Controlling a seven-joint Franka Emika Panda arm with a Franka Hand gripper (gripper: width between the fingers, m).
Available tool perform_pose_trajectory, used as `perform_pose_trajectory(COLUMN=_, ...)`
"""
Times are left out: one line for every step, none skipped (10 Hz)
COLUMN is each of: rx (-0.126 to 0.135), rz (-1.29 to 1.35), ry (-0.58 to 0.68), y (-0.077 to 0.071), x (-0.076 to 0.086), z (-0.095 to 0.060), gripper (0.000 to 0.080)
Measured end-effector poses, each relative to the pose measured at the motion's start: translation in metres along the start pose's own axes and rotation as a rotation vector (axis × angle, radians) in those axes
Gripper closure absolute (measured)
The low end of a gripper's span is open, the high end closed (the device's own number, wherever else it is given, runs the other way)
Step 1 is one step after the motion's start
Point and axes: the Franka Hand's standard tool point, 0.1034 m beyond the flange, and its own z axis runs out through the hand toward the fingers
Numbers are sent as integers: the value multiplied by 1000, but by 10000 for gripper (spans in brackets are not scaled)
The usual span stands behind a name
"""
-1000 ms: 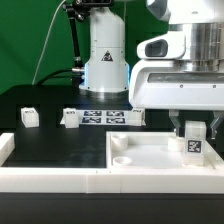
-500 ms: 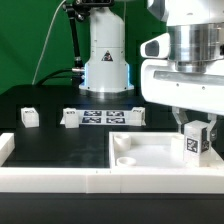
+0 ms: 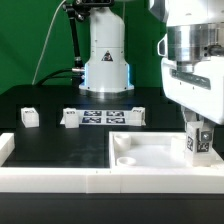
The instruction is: Assemble one leg
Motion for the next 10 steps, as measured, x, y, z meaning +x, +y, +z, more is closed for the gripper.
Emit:
perform_pose_trajectory(rx=1, rz=85, ry=-12, y=0, x=0, z=0, gripper=509)
perform_pose_trajectory(rx=2, rz=137, ry=-19, y=0, x=0, z=0, gripper=509)
perform_pose_trajectory(rx=2, rz=191, ry=-26, y=0, x=0, z=0, gripper=509)
perform_pose_trajectory(rx=1, rz=256, ry=-30, y=0, x=-1, z=0, gripper=509)
perform_pose_trajectory(rx=1, rz=244, ry=-30, y=0, x=-1, z=1, gripper=442)
perform_pose_trajectory(rx=-2, rz=201, ry=-31, y=0, x=-2, z=1, gripper=258)
perform_pose_trajectory(rx=-5, rz=164, ry=-33, y=0, x=-2, z=0, gripper=258)
perform_pose_trajectory(rx=-4, rz=77, ry=-33, y=0, x=-3, z=0, gripper=184)
perform_pose_trajectory(rx=-3, rz=-13, ry=-33, y=0, x=-5, z=0, gripper=156)
perform_pose_trajectory(rx=-2, rz=-144, ry=-33, y=0, x=-6, z=0, gripper=156)
